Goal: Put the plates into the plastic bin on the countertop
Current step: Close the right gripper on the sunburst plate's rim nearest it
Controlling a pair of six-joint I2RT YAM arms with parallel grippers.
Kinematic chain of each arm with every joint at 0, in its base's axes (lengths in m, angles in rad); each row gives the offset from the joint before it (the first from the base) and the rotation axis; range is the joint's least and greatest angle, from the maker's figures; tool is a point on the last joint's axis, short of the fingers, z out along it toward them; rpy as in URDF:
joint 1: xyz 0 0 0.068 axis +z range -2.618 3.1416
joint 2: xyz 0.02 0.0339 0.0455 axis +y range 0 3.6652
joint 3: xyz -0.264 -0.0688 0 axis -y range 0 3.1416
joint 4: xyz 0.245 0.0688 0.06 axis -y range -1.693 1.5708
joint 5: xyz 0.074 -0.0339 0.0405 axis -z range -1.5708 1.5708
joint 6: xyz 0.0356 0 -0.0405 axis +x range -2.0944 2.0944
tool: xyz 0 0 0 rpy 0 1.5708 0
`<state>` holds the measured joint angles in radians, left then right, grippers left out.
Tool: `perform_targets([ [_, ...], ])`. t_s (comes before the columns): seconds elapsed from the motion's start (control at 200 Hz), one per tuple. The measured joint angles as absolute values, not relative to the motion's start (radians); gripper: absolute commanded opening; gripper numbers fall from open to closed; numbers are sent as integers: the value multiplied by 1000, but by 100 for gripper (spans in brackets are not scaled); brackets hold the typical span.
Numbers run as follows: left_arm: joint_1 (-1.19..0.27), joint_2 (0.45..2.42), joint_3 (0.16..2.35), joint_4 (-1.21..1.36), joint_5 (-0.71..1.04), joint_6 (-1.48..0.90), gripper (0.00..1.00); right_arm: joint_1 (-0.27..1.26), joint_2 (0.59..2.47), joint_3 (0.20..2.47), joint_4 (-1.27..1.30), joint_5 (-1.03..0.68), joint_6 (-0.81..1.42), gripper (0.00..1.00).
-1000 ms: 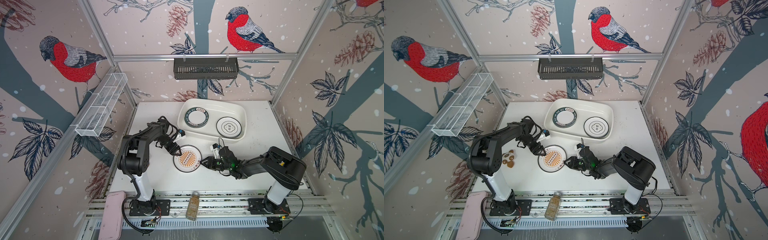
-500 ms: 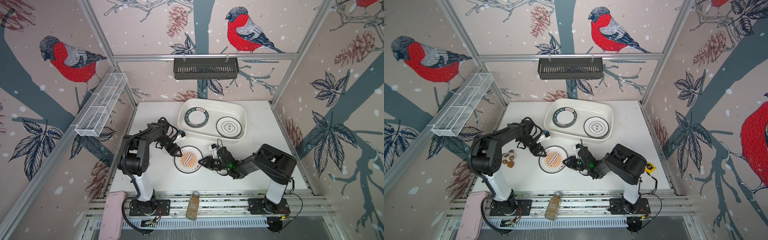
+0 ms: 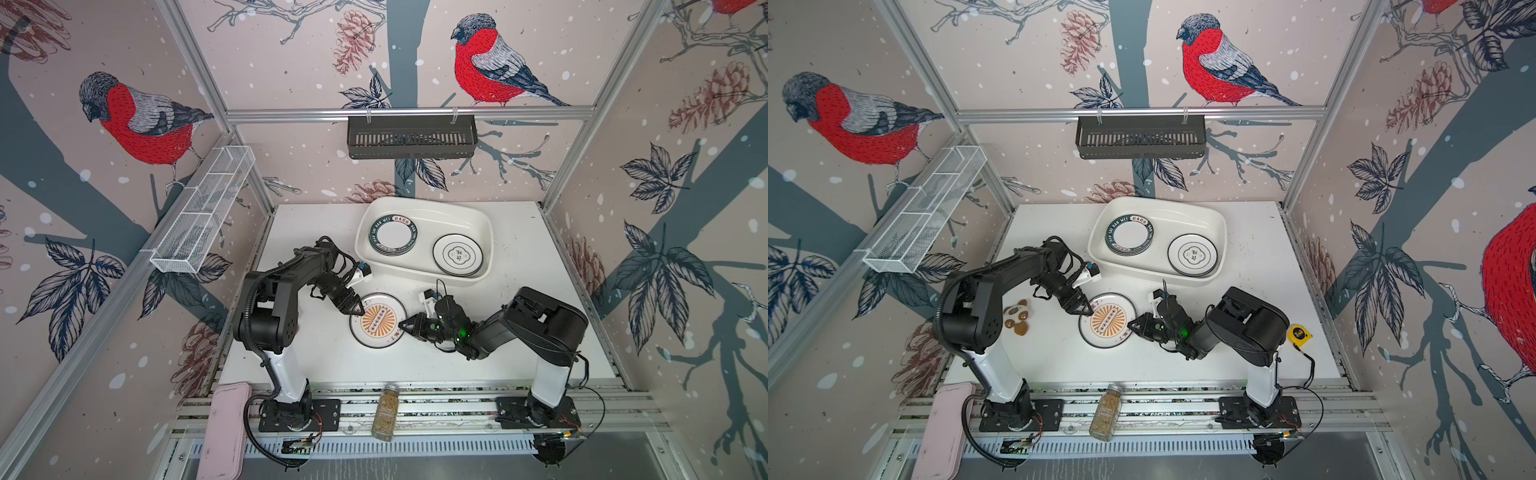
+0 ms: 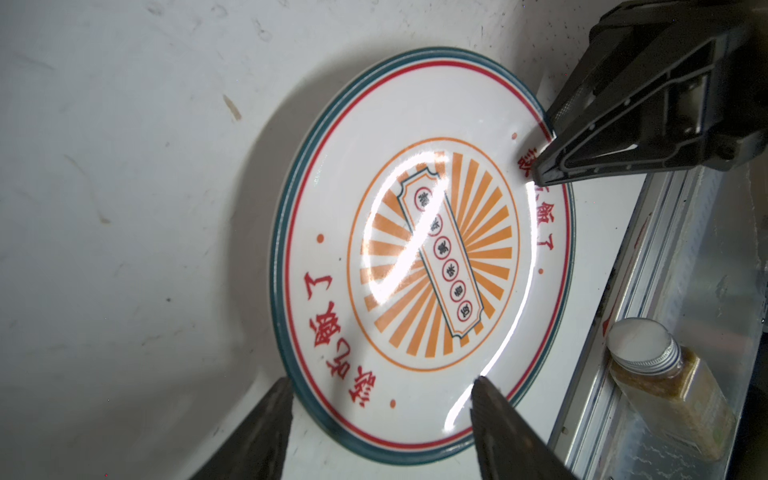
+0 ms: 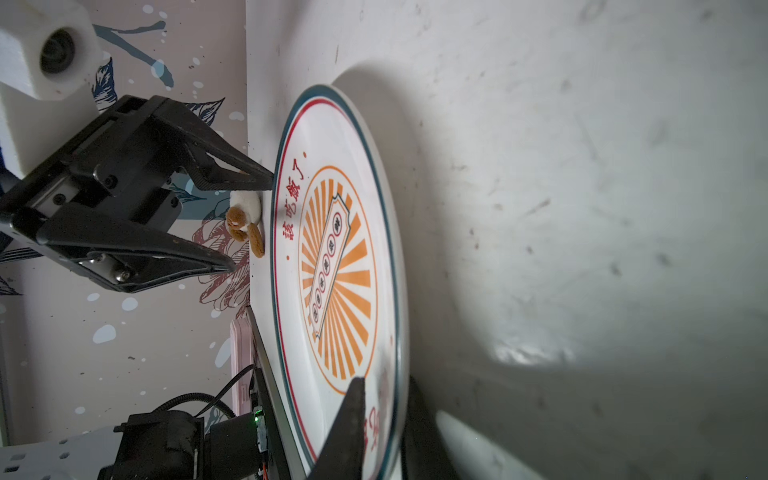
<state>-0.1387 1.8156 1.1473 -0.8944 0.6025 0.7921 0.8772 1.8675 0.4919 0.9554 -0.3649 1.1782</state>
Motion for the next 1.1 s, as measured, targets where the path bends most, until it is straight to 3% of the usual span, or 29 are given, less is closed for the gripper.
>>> perform_targets([
  [0.46,-141,1777,1138,-901,600,811,70,869,1882,458,1035,-374,1212,5],
  [1.101,-134,1615,1218,-955,569,810,72,871,1790,399,1052,-366,1226,3],
])
